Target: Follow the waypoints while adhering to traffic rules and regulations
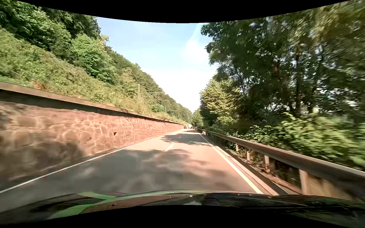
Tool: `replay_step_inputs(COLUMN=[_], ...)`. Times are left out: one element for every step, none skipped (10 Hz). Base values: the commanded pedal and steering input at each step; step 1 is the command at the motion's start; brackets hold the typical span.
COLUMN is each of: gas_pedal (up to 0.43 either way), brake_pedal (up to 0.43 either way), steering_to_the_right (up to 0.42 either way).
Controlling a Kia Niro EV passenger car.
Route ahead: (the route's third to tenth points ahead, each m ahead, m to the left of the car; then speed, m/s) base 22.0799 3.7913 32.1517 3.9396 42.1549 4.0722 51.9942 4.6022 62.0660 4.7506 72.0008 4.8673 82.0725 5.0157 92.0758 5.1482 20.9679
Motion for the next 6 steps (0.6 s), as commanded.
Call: replay_step_inputs(gas_pedal=[0.248,0.248,0.240,0.228,0.209,0.189], brake_pedal=[0.000,0.000,0.000,0.000,0.000,0.000], steering_to_the_right=[-0.008,-0.005,-0.001,0.000,-0.001,-0.001])
